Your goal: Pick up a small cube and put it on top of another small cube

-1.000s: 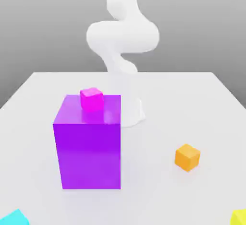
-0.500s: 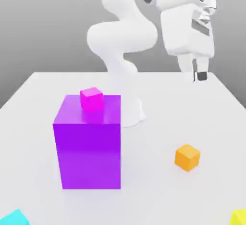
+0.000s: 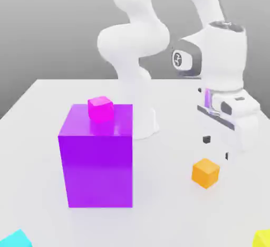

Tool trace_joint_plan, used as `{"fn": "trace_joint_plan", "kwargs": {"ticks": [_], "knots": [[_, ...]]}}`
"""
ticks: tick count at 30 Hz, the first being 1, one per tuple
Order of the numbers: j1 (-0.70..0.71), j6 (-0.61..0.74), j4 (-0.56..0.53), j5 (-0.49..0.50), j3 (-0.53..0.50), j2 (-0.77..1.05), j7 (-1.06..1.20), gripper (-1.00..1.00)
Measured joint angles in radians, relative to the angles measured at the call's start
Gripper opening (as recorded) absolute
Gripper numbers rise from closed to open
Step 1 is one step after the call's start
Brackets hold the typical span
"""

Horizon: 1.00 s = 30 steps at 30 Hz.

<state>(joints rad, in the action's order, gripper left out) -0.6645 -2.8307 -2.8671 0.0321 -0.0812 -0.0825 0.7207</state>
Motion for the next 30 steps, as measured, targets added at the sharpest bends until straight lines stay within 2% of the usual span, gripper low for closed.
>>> {"fn": "trace_joint_plan", "kwargs": {"ticks": [4, 9, 10, 18, 25, 30], "knots": [[-0.040, -0.089, -0.020, -0.042, 0.017, 0.112, 0.117, 0.00], [0.002, -0.237, 0.008, -0.086, 0.061, 0.291, 0.155, 0.00], [0.009, -0.259, 0.012, -0.088, 0.068, 0.318, 0.157, -1.00], [0.005, -0.240, 0.008, -0.087, 0.064, 0.296, 0.157, -1.00], [-0.001, -0.035, -0.027, -0.023, 0.034, 0.056, 0.104, -1.00], [0.122, 0.175, 0.013, 0.052, -0.004, -0.118, -0.033, -1.00]]}}
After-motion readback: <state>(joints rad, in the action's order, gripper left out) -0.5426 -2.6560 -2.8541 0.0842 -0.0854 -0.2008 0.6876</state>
